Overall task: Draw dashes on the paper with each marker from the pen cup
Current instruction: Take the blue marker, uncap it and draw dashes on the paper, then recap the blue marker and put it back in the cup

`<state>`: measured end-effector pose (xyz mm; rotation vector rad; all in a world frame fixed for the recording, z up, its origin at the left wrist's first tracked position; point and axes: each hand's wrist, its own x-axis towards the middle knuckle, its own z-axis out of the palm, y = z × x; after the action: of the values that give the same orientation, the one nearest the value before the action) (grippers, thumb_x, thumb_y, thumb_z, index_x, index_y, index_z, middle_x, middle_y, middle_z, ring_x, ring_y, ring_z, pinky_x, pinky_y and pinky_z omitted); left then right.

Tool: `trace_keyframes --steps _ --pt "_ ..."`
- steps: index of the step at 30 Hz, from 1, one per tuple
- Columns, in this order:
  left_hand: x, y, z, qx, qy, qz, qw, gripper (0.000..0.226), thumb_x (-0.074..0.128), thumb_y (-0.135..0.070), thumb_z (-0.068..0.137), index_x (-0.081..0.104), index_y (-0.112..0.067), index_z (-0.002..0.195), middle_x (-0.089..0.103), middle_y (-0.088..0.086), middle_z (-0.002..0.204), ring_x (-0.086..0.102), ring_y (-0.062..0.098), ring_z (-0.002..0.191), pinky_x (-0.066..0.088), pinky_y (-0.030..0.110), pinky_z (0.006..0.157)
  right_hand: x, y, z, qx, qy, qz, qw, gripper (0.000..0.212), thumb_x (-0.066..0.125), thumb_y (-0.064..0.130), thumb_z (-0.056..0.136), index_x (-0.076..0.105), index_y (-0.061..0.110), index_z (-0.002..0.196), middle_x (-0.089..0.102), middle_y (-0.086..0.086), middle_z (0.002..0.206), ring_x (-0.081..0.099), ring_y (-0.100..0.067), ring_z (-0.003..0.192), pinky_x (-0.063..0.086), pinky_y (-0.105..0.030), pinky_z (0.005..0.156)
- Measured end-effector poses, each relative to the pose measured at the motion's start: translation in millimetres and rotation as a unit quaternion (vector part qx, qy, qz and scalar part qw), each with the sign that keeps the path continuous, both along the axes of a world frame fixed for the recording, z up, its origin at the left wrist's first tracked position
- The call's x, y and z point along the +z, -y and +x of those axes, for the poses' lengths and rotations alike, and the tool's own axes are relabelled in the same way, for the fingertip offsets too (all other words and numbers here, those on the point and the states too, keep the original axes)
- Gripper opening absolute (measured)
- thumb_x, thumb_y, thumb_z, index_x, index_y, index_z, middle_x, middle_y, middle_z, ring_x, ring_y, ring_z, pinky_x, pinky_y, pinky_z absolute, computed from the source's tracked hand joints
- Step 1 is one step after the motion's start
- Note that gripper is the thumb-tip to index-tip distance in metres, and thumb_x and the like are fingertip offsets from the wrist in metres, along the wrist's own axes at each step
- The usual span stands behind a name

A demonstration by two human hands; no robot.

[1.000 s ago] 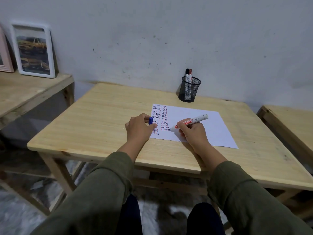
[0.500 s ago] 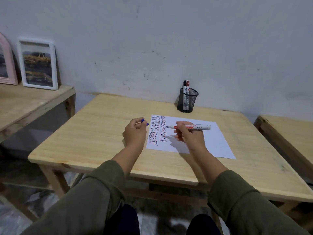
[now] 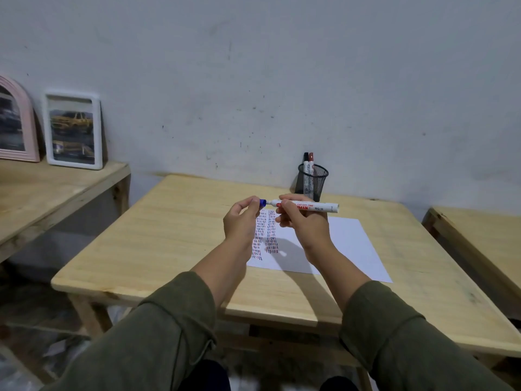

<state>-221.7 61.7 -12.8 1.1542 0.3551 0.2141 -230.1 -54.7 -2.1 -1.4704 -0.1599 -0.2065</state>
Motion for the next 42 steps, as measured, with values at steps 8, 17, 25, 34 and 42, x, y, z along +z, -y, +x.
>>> trace_keyframes --steps 8,17,25,34,42 --pt "15.1 15.3 0.6 -0.057 -0.026 -0.067 0.996 0.005 0.066 -0.018 0.085 0.063 -0.014 0.084 0.061 -0.001 0.073 0.054 0.006 0.066 0.038 0.013 0.052 8.1 8.4 -0.3 -0.005 0.011 -0.04 0.999 0.011 0.061 0.009 0.086 0.07 0.015 0.088 0.067 -0.007 0.073 0.065 -0.015 0.062 0.054 -0.024 0.063" --pt "37.8 28.9 20.6 -0.072 0.011 -0.06 0.996 0.009 0.066 -0.011 0.084 0.063 -0.018 0.078 0.063 -0.003 0.078 0.057 0.005 0.071 0.039 0.014 0.06 23.2 18.7 8.4 0.057 -0.043 0.189 0.979 0.01 0.055 0.007 0.091 0.064 0.006 0.094 0.066 -0.005 0.066 0.06 -0.016 0.061 0.053 -0.02 0.061" --pt "71.5 27.2 84.7 -0.077 0.042 0.074 0.993 0.022 0.059 -0.017 0.089 0.067 -0.012 0.109 0.066 -0.002 0.091 0.06 0.011 0.087 0.037 0.014 0.061 43.5 60.8 37.6 0.205 -0.091 0.16 0.961 0.051 0.051 0.04 0.083 0.06 0.009 0.122 0.07 -0.011 0.107 0.067 -0.022 0.093 0.052 -0.03 0.081" --pt "76.1 61.5 160.4 -0.177 0.072 0.318 0.929 0.03 0.062 -0.033 0.087 0.066 -0.021 0.114 0.068 -0.002 0.113 0.06 0.012 0.106 0.043 0.023 0.094 59.5 91.9 137.7 0.009 -0.024 -0.041 0.999 0.038 0.062 0.004 0.085 0.045 0.025 0.112 0.074 -0.01 0.085 0.064 -0.022 0.081 0.046 -0.035 0.078" --pt "42.0 66.3 208.1 -0.185 0.02 0.493 0.85 0.067 0.061 -0.042 0.085 0.038 -0.018 0.143 0.044 0.004 0.148 0.043 0.025 0.134 0.034 0.036 0.111 66.7 108.1 218.5 -0.106 0.062 -0.275 0.954 0.089 0.062 0.007 0.086 0.008 0.051 0.143 0.066 -0.019 0.095 0.065 -0.023 0.076 0.047 -0.022 0.06"
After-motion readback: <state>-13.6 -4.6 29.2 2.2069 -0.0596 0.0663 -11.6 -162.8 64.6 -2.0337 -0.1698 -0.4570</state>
